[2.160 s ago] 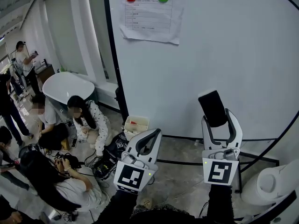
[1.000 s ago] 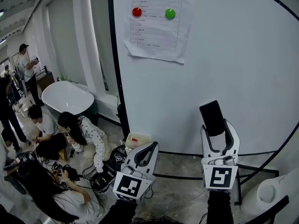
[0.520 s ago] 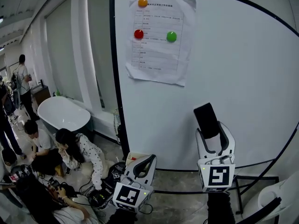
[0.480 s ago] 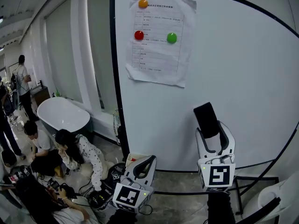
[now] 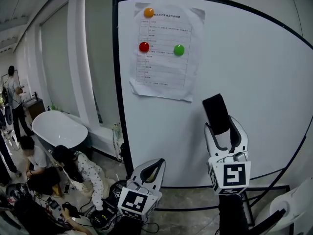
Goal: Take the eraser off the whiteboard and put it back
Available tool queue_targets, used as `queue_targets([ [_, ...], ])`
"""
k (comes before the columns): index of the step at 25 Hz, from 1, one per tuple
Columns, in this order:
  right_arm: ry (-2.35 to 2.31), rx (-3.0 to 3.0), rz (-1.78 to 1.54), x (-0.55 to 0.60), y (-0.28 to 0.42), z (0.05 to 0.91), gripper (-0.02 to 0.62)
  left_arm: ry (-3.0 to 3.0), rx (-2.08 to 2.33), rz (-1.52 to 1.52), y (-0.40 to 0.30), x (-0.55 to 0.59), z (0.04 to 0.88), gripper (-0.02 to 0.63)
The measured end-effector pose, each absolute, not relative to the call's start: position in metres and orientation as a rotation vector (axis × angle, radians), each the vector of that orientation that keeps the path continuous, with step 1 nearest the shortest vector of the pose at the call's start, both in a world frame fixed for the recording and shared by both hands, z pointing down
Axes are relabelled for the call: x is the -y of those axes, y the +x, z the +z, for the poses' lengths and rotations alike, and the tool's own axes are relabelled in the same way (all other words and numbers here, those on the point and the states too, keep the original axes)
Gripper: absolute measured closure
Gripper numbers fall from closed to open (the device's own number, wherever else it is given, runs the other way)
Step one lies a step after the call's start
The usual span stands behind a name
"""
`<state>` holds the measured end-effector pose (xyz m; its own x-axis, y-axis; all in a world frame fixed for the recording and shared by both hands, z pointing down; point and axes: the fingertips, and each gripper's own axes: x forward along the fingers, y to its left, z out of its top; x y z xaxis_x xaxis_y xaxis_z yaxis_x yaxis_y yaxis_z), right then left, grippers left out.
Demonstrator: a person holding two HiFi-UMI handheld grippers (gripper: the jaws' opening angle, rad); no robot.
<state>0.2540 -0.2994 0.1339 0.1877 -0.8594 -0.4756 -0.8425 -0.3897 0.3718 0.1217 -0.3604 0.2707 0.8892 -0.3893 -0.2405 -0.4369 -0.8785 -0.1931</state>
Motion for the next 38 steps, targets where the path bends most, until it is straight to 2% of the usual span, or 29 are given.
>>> queue_targets([
  [8, 2.431, 1.695, -0.978, 0.305, 0.254, 0.121, 0.318, -2.747, -0.492, 0.443, 0.158, 0.367, 0.184, 0.600],
  [15, 2.469, 1.680, -0.954, 0.308, 0.263, 0.106, 0.318, -2.682, -0.399, 0.446, 0.182, 0.364, 0.131, 0.600],
  [38, 2.573, 1.674, -0.943, 0.314, 0.301, 0.039, 0.318, -2.587, -0.353, 0.564, 0.205, 0.371, 0.065, 0.600],
])
